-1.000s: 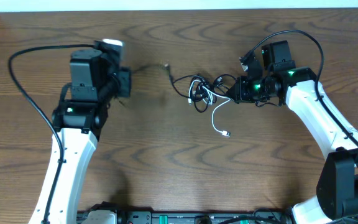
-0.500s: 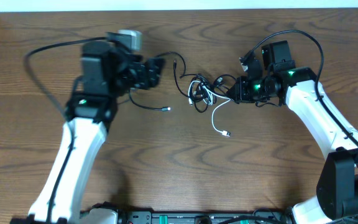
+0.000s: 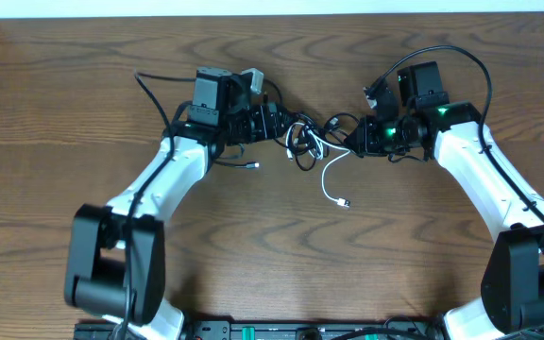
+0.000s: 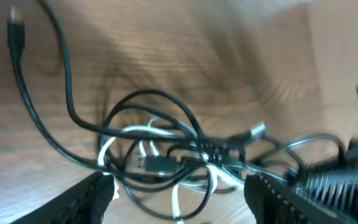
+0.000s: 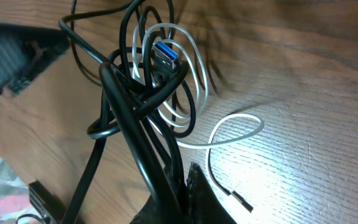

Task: Untangle cables

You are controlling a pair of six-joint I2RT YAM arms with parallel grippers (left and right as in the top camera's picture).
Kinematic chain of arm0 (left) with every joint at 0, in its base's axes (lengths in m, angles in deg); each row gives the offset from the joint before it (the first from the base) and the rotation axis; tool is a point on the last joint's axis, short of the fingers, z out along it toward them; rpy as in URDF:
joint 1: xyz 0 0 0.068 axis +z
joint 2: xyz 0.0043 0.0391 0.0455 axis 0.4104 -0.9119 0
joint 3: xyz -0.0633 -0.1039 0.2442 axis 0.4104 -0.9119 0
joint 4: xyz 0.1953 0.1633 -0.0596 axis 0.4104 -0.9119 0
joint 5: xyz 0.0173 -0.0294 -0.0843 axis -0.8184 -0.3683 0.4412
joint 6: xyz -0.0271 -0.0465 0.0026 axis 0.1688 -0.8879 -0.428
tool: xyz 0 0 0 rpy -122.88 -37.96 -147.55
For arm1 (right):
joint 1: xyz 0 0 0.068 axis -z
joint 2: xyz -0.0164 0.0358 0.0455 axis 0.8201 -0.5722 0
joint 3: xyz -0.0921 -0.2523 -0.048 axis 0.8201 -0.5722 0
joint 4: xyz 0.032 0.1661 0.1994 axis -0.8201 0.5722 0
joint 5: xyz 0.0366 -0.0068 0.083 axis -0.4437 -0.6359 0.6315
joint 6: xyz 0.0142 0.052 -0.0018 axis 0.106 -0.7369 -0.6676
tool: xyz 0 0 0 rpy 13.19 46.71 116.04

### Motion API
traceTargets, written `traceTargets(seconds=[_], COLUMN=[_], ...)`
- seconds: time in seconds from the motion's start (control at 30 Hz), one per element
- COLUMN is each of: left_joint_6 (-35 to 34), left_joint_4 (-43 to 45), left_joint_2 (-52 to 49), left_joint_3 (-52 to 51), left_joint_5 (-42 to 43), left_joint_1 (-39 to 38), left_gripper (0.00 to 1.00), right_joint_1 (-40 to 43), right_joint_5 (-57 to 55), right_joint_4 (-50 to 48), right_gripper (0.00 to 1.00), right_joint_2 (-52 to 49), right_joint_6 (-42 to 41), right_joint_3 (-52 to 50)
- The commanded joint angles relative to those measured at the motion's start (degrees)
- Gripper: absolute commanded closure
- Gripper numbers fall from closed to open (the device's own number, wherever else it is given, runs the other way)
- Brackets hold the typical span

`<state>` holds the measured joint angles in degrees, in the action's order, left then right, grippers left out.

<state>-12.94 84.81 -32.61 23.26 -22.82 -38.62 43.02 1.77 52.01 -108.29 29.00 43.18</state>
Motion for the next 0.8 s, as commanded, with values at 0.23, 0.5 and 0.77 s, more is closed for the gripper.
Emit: traceTargets(seconds=[0.23,0.5,0.77], left_joint_6=[-26.9,-37.8,-42.1], left_joint_4=[11.8,9.9,9.5], left_joint_2=[-3.4,-3.4,-3.4], left_joint_3=[0.5,0.5,0.5], left_joint_5=[1.3,1.6,-2.9], left_joint_1=[-0.2,-1.2,-4.2], left_gripper=[0.28,0.34,0.41], right_joint_1=[0.0,0.0,0.0], right_joint_5=[0.8,0.8,0.9], right_joint_4=[0.0,0.0,0.0], right_gripper=[0.99,0.99,0.99], right_joint_2=[0.5,0.5,0.5], right_joint_6=[-0.5,-0.5,-0.5], right_joint_3=[0.2,0.2,0.2])
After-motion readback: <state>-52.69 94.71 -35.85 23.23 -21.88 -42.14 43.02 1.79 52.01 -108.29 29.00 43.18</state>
